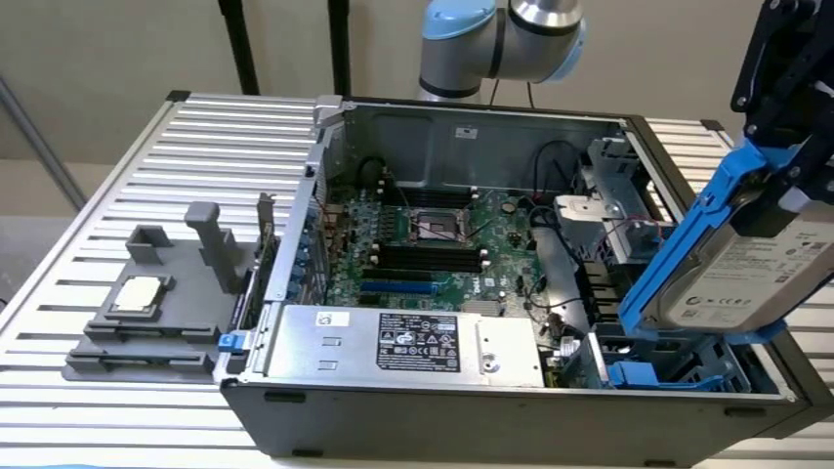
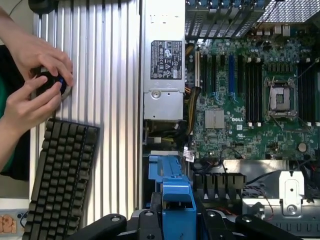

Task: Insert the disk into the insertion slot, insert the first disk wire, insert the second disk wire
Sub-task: 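Insert the disk into the insertion slot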

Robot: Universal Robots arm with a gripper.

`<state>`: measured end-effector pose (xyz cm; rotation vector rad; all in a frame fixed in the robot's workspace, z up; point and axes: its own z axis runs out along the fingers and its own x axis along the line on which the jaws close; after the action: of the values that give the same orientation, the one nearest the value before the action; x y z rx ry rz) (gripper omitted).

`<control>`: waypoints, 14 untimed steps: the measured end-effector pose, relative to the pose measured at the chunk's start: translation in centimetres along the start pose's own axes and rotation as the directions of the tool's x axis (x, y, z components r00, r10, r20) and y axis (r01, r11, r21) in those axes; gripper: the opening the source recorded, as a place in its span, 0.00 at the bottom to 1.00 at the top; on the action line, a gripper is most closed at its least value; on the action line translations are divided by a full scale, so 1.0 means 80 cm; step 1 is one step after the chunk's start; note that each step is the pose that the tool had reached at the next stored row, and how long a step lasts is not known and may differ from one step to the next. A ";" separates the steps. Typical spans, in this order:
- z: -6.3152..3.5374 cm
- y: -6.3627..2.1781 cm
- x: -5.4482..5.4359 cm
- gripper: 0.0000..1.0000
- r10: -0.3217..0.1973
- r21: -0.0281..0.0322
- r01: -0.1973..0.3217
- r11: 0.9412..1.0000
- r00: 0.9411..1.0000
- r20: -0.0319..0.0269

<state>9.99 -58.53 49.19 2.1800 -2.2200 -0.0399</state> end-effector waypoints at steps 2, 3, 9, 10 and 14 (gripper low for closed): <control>0.004 -0.003 0.000 0.33 0.000 0.000 0.000 1.000 1.000 0.000; 0.007 -0.004 0.000 0.33 0.000 0.000 0.000 1.000 1.000 0.000; 0.020 -0.007 0.001 0.33 0.000 0.000 0.000 1.000 1.000 0.000; 0.022 -0.007 0.001 0.33 0.000 0.000 0.000 1.000 1.000 0.000; 0.032 -0.008 0.001 0.33 0.000 0.000 0.000 1.000 1.000 0.000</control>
<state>10.50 -58.66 46.65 2.1799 -2.2200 -0.0400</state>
